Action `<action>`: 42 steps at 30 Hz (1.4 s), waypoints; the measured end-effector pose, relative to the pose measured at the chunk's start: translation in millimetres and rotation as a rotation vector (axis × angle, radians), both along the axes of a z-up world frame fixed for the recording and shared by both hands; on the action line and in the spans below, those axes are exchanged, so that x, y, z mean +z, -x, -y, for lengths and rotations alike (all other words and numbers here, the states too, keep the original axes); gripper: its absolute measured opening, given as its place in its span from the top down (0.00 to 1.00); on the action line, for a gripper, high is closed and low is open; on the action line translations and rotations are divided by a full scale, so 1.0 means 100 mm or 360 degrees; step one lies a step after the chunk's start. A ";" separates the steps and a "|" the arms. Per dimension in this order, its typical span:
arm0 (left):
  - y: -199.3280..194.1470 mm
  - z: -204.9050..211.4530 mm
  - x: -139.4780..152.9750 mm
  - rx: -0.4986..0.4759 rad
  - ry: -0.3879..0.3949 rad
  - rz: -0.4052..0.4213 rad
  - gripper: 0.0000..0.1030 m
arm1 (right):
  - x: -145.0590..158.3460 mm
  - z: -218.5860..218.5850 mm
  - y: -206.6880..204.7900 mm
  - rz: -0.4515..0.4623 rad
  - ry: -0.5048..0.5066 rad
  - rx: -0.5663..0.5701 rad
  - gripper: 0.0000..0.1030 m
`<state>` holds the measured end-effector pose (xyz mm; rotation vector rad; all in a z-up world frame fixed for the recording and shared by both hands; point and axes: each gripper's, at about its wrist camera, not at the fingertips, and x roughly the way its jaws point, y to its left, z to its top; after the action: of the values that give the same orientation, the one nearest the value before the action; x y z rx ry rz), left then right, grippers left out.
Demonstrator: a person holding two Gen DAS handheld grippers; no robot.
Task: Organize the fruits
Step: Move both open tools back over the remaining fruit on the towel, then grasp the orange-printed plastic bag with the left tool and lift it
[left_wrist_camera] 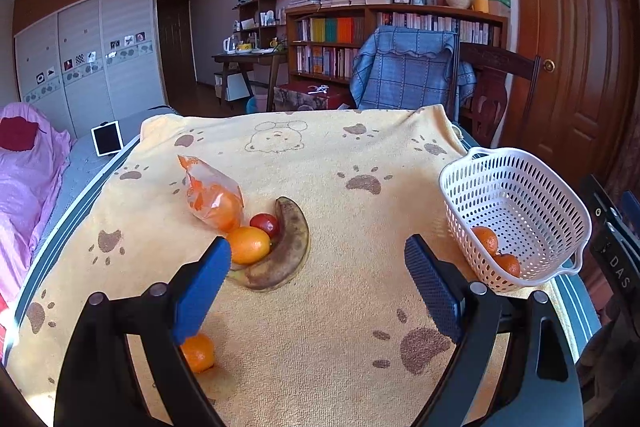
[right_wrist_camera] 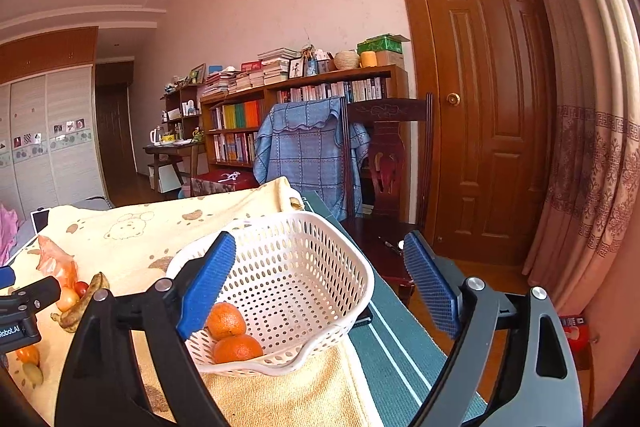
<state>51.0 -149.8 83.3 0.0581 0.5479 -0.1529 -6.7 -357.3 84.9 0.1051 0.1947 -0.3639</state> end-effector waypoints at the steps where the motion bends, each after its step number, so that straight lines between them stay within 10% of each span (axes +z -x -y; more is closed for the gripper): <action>1: 0.00 -0.01 -0.01 0.0008 0.0001 0.0000 0.15 | 0.00 -0.01 0.00 0.0002 0.0005 0.0015 0.15; 42: -1.19 -1.07 0.04 0.0317 0.0311 -0.0455 0.15 | -0.10 -0.47 -0.07 -0.0081 0.0179 0.0241 0.13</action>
<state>170.5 -42.3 86.8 -0.2111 0.8175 -0.0193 0.1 -309.9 74.6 -0.0301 0.2303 -0.2261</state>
